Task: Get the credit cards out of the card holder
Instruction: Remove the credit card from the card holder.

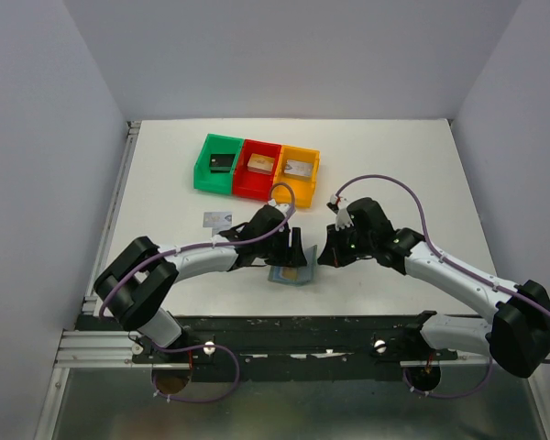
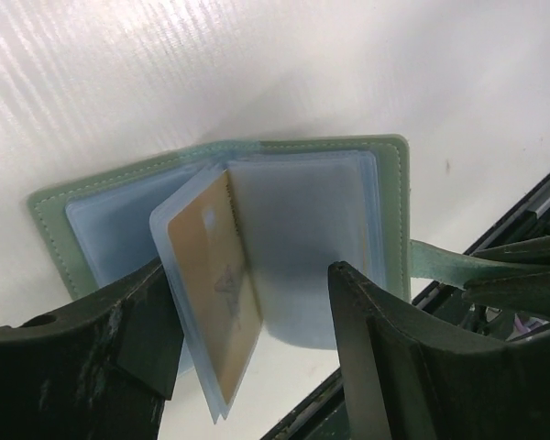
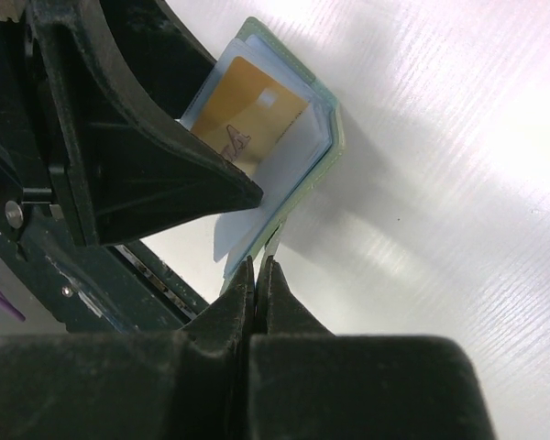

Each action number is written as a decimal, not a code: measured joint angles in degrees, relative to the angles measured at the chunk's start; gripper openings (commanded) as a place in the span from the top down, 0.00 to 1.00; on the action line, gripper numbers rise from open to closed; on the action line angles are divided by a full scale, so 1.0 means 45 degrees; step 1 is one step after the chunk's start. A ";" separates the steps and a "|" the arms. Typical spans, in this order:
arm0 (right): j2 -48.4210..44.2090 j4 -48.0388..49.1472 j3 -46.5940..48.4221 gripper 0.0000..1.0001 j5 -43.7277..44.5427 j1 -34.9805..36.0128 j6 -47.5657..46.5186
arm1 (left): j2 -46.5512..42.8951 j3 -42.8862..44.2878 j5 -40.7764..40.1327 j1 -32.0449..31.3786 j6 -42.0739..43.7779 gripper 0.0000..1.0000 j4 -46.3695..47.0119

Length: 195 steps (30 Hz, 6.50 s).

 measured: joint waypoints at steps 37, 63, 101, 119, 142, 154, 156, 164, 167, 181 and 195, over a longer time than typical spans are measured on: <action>-0.1545 -0.2079 0.1161 0.45 0.2511 -0.0165 0.0680 | -0.2186 0.0636 -0.4085 -0.0578 0.0617 0.27 -0.3594; 0.3502 0.5683 -0.0991 0.38 -0.2934 -0.0160 0.4221 | -0.1642 -0.2623 -0.1302 0.0597 -0.0442 1.00 0.1418; 0.5493 0.7499 -0.1336 0.45 -0.2924 -0.0185 0.5498 | -0.2137 -0.3716 -0.2414 0.0597 -0.1044 1.00 0.1870; 0.5595 0.7451 -0.1336 0.47 -0.2861 -0.0223 0.5455 | -0.3371 -0.4012 -0.3147 0.0597 -0.1137 1.00 0.1443; 0.5659 0.7524 -0.1336 0.47 -0.2890 -0.0238 0.5459 | -0.2351 -0.3837 -0.2283 0.0597 -0.0568 1.00 0.2939; 0.5717 0.7562 -0.1336 0.47 -0.2943 -0.0248 0.5498 | -0.1957 -0.3929 -0.2113 0.0597 -0.0729 1.00 0.3264; 0.5717 0.7587 -0.1336 0.47 -0.2943 -0.0248 0.5508 | -0.1928 -0.3973 -0.2132 0.0597 -0.0806 1.00 0.3274; 0.5712 0.8155 -0.1545 0.47 -0.3036 -0.0330 0.5935 | -0.1923 -0.4085 -0.2395 0.0597 -0.1151 1.00 0.3196; 0.5712 0.8553 -0.1739 0.47 -0.3099 -0.0379 0.6164 | -0.1919 -0.4104 -0.2404 0.0597 -0.1243 1.00 0.3211; 0.5945 1.1336 -0.2788 0.48 -0.3755 -0.0748 0.7378 | -0.1953 -0.4537 -0.2535 0.0597 -0.1690 1.00 0.3881; 0.7271 1.3255 -0.2769 0.50 -0.4847 -0.0845 0.7912 | -0.1928 -0.4857 -0.2526 0.0602 -0.1885 1.00 0.4527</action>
